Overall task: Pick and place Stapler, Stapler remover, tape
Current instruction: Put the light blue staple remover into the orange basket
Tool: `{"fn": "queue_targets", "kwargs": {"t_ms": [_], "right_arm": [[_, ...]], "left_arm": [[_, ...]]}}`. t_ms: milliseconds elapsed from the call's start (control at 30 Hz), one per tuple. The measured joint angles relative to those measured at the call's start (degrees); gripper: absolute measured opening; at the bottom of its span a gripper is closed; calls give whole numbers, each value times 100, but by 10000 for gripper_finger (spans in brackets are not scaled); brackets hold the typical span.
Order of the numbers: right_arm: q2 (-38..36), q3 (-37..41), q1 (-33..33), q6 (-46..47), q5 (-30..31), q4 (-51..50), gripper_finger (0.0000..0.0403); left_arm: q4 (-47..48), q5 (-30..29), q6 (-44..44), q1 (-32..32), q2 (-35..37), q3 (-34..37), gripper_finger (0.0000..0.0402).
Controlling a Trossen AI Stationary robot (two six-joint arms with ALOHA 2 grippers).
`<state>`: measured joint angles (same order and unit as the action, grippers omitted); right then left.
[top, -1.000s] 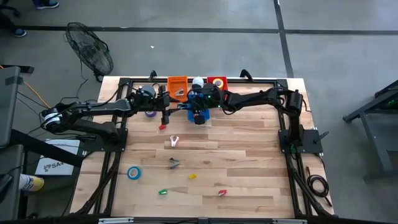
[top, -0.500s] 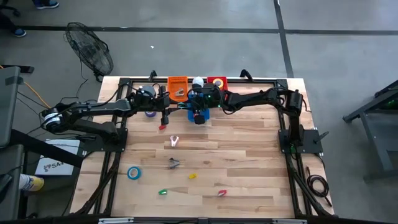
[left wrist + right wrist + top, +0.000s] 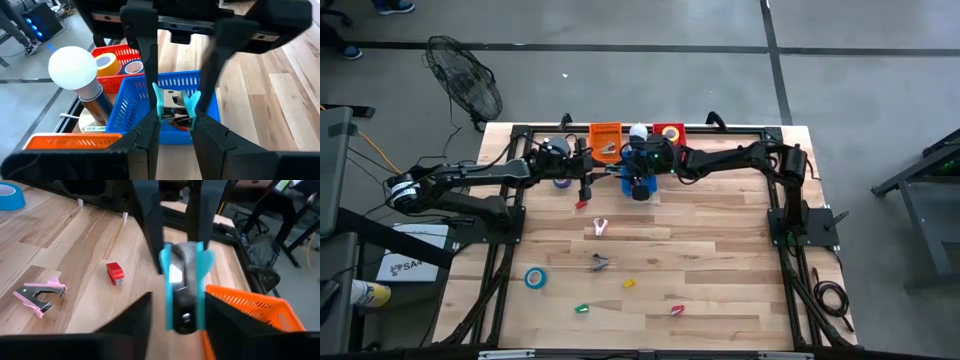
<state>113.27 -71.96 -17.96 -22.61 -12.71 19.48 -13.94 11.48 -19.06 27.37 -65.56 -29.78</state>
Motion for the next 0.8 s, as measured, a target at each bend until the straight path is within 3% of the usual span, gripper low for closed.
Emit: {"fn": "queue_targets", "kwargs": {"t_ms": [100,233,567,800], "right_arm": [[-6,0,0,97,58,-105,229],[-22,0,0,160,344,-285,262],[-39,0,2,172,1042,-725,259],[-39,0,0,209,1333,-723,258]], "left_arm": [[17,-179,5,-1,1,0,90],[98,-707,72,-4,2,0,90],[406,-2697,576,11,-82,0,90],[262,-2840,1103,490,-555,-4,90]]}}
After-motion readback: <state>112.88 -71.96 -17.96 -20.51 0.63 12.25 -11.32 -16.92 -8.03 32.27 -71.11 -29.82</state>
